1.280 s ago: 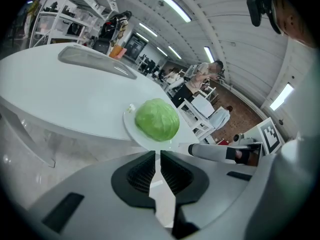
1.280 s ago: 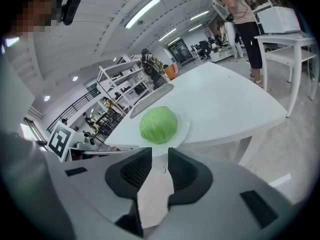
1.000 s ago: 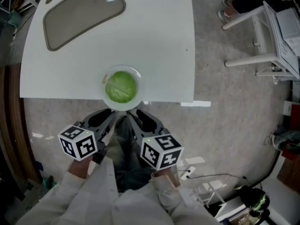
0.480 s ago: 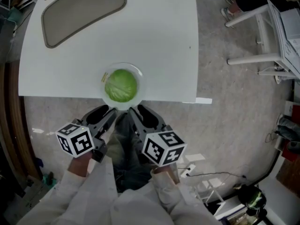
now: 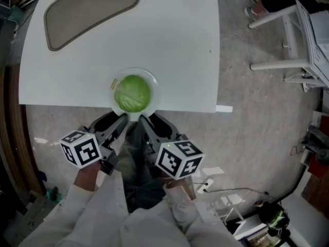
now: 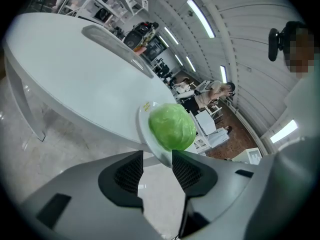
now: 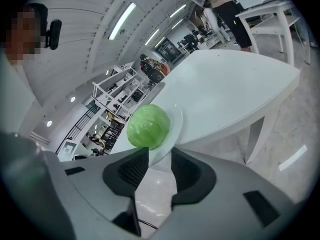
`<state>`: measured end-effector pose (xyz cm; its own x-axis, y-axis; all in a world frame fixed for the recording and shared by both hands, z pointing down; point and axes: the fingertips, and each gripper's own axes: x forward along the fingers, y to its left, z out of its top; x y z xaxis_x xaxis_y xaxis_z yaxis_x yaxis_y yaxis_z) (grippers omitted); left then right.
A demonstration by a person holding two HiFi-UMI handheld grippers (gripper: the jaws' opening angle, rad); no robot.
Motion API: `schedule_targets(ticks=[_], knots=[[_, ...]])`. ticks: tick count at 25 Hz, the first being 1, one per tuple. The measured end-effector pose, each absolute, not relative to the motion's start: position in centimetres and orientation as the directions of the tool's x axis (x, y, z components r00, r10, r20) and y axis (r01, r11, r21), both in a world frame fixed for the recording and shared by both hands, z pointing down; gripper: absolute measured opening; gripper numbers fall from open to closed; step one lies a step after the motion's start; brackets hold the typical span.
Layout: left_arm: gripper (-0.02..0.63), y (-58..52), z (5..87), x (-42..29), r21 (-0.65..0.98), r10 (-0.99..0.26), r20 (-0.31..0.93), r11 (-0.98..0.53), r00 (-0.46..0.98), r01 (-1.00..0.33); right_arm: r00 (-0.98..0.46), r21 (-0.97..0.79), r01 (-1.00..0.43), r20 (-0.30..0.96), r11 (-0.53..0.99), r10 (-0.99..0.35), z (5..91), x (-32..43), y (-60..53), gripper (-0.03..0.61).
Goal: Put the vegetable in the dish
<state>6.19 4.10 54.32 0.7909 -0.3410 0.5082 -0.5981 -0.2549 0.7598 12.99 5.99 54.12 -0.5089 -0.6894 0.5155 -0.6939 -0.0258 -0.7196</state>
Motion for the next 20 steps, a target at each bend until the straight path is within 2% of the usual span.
schedule_targets(ticks=[20], knots=[[0.163,3.32,55.05,6.41,0.809,-0.33,0.473,-0.204,0.817,-0.551,-0.536,-0.819,-0.562,0.465,-0.114,-0.705,55.14,12.9,5.07,0.127]])
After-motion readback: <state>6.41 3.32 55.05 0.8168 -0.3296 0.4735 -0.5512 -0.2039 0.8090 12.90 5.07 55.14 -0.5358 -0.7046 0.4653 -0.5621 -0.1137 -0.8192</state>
